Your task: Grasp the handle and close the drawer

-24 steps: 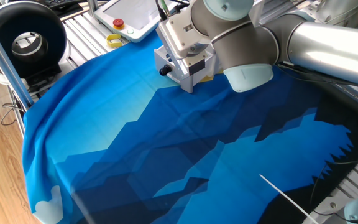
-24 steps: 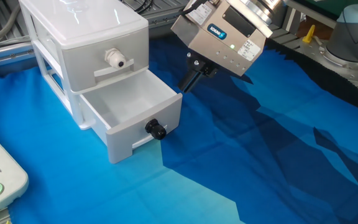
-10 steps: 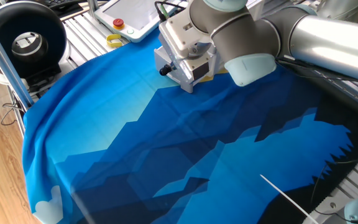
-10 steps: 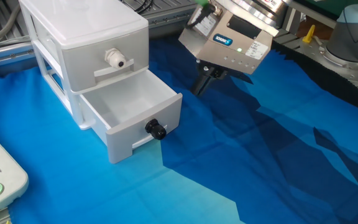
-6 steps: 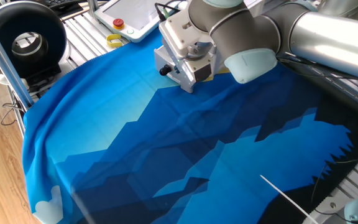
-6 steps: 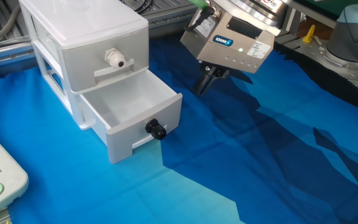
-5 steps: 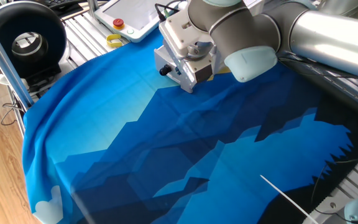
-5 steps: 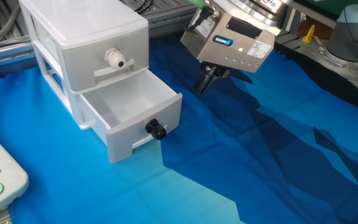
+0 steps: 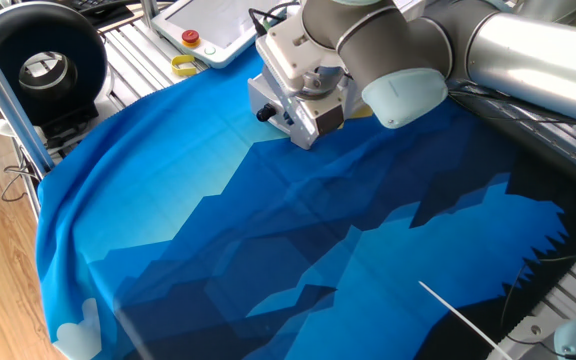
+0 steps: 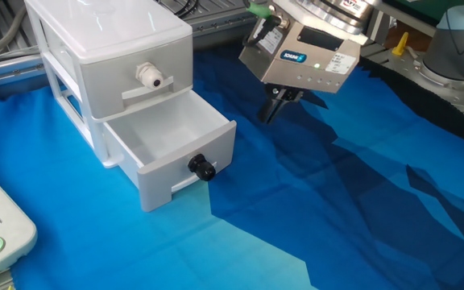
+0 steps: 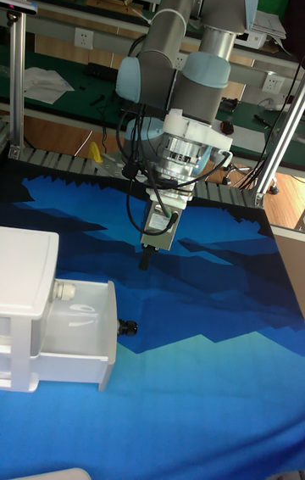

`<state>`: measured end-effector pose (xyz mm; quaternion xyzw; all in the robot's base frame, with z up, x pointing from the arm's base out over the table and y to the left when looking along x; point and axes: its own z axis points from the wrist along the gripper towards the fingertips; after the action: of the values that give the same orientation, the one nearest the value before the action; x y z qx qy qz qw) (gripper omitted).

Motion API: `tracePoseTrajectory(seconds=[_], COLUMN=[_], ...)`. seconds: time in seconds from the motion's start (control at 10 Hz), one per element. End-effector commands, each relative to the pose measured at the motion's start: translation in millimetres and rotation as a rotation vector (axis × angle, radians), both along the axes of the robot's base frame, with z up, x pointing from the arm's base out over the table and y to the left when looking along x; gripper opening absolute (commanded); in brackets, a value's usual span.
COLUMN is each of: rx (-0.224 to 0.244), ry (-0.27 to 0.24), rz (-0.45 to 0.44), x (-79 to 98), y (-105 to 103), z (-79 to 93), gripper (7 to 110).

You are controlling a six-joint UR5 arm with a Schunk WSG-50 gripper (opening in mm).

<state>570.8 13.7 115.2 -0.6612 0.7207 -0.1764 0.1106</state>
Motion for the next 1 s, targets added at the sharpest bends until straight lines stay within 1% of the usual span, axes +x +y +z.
tracePoseTrajectory(seconds=[0.0, 0.1, 0.2, 0.3, 0.4, 0.7, 0.9], rx=[0.016, 0.016, 0.011, 0.002, 0.002, 0.047, 0.045], ry=[-0.014, -0.05, -0.109, -0.15, -0.158, -0.168, -0.175], rz=[0.005, 0.027, 0.05, 0.064, 0.067, 0.066, 0.061], x=[3.5, 12.2, 25.8, 34.6, 36.6, 38.2, 39.8], y=[3, 5, 7, 6, 7, 16, 16], z=[2.0, 5.8, 12.9, 18.2, 19.4, 19.8, 20.9], gripper=[7, 7, 7, 7, 7, 7, 7])
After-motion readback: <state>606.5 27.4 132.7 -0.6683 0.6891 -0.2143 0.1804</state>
